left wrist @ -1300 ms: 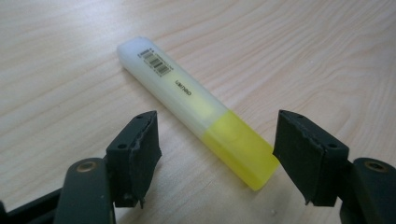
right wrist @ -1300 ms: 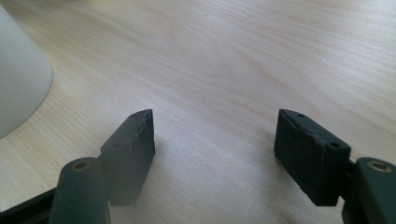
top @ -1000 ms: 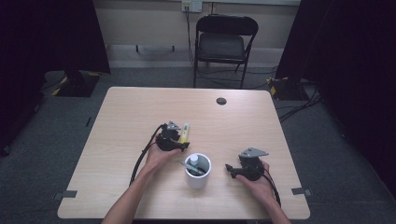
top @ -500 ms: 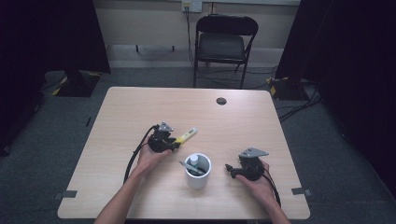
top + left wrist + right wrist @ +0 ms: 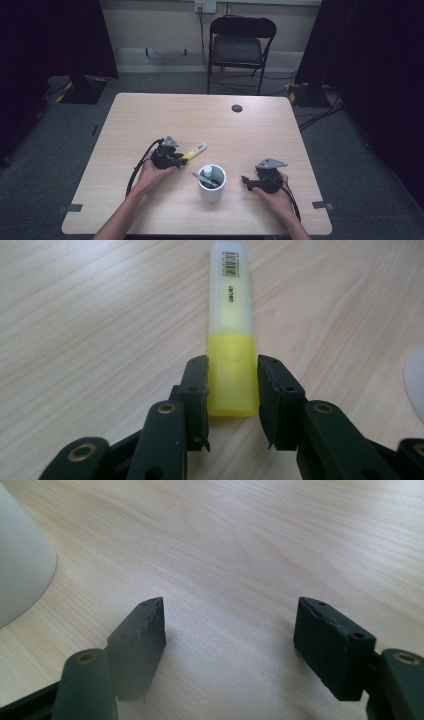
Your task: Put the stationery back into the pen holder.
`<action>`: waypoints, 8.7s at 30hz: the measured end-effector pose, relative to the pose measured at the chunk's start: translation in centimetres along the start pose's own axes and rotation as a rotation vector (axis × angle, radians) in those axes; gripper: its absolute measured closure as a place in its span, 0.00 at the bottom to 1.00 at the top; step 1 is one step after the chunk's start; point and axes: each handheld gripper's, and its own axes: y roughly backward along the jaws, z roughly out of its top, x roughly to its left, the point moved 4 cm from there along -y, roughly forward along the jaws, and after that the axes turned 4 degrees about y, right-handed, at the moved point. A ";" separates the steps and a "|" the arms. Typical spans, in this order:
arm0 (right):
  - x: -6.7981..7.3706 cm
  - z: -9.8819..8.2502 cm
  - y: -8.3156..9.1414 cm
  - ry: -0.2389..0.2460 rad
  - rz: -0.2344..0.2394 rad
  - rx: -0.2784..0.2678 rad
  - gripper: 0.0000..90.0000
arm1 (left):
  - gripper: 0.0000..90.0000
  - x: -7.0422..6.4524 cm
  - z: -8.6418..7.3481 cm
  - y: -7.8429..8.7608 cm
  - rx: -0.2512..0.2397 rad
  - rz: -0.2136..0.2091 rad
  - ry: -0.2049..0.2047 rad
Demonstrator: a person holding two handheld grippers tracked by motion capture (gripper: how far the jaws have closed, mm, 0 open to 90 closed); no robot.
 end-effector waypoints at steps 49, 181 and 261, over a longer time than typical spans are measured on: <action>0.0 0.0 0.0 -0.003 -0.008 0.000 0.31 | 0.61 -1.6 -7.1 6.6 0.004 -0.010 -0.099; -0.1 0.1 -0.1 0.001 -0.006 -0.003 0.31 | 0.75 -7.3 2.5 16.8 -0.422 -0.281 -0.079; 0.0 0.1 -0.1 -0.004 -0.009 -0.001 0.31 | 0.45 -6.7 0.1 14.3 -0.319 -0.144 -0.076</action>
